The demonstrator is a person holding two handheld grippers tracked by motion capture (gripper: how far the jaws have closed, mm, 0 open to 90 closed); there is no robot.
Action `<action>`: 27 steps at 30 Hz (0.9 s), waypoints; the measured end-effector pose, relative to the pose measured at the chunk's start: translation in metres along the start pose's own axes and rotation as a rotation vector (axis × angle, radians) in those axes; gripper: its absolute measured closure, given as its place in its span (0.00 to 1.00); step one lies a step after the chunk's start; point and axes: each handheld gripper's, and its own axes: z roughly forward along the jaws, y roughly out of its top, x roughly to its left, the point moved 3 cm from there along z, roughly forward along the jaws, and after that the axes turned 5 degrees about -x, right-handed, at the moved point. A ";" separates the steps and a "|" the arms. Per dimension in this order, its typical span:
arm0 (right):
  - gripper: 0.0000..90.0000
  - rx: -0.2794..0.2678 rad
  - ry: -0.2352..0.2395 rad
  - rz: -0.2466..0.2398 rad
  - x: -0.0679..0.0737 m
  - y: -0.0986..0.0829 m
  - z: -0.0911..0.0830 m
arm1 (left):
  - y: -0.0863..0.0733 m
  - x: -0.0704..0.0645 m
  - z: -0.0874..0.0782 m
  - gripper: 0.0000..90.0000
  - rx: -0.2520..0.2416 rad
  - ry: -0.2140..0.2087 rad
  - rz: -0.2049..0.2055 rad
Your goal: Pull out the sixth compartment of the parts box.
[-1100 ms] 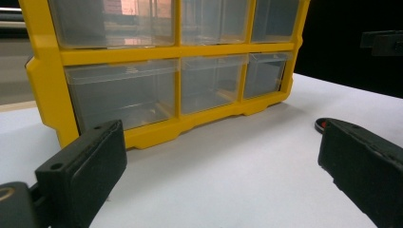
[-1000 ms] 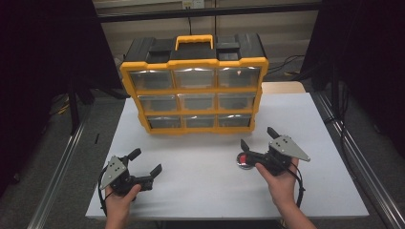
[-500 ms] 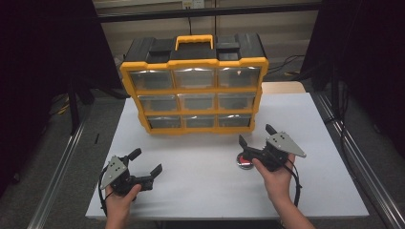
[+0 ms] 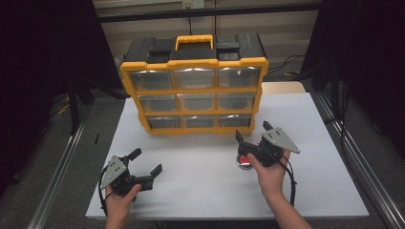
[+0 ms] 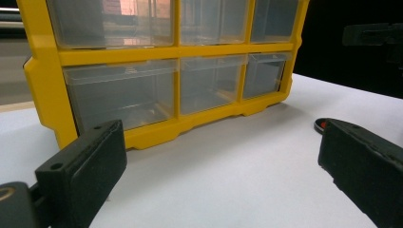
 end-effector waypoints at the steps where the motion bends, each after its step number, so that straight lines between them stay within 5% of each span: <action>1: 0.04 0.000 0.000 0.000 0.001 0.000 0.001 | 0.000 0.000 0.000 0.03 -0.002 -0.005 -0.003; 27: 0.03 -0.015 -0.077 -0.002 0.019 0.009 0.019 | -0.001 0.001 0.000 0.03 -0.001 -0.005 -0.002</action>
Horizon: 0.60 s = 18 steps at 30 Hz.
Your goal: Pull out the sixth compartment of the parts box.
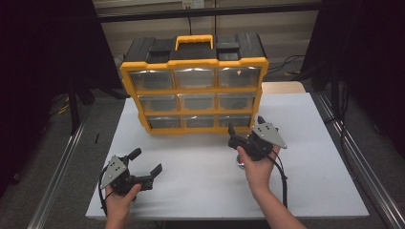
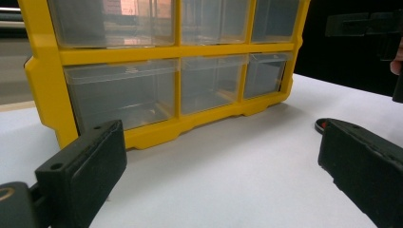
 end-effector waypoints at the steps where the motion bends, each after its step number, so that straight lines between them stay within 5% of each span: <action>1: 0.03 0.000 -0.006 0.003 0.002 0.001 0.001 | 0.000 0.000 0.000 0.03 -0.001 0.000 -0.001; 18: 0.04 -0.023 -0.065 -0.006 0.009 0.007 0.012 | 0.000 0.000 0.001 0.03 -0.006 0.001 -0.009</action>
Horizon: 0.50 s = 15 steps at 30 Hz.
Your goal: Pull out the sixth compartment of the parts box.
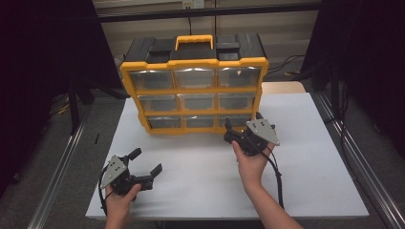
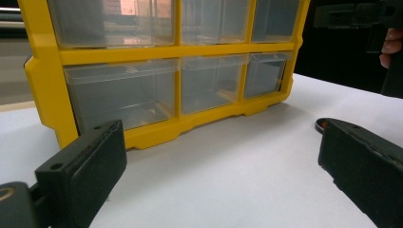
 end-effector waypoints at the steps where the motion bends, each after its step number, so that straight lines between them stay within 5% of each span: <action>1: 0.04 -0.002 -0.008 -0.002 0.000 0.001 0.001 | 0.000 0.000 0.000 0.03 -0.002 -0.001 0.001; 15: 0.04 0.000 -0.060 -0.009 0.000 0.006 0.011 | -0.001 0.000 0.001 0.03 0.010 -0.002 0.008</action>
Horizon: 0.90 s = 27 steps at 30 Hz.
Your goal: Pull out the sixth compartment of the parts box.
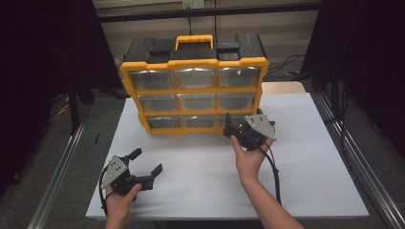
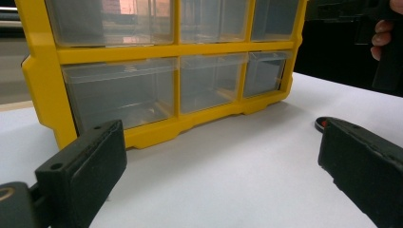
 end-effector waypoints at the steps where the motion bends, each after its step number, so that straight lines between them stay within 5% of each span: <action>1: 0.04 0.002 -0.002 0.003 0.000 0.001 0.001 | 0.000 0.000 0.000 0.03 0.000 0.000 0.000; 3: 0.04 -0.002 -0.004 0.006 0.001 0.002 0.003 | 0.000 0.002 -0.001 0.03 0.018 -0.014 0.026; 16: 0.04 0.007 -0.026 0.014 0.005 0.005 0.012 | 0.000 0.002 -0.001 0.02 0.018 -0.016 0.025; 17: 0.04 0.005 -0.033 0.018 0.005 0.005 0.013 | 0.000 -0.001 0.001 0.02 -0.009 -0.005 -0.015; 26: 0.05 0.004 -0.052 0.018 0.008 0.008 0.021 | -0.001 0.000 0.001 0.03 0.006 -0.009 0.001; 27: 0.05 0.001 -0.052 0.020 0.008 0.008 0.022 | -0.001 -0.002 0.002 0.02 -0.014 0.000 -0.027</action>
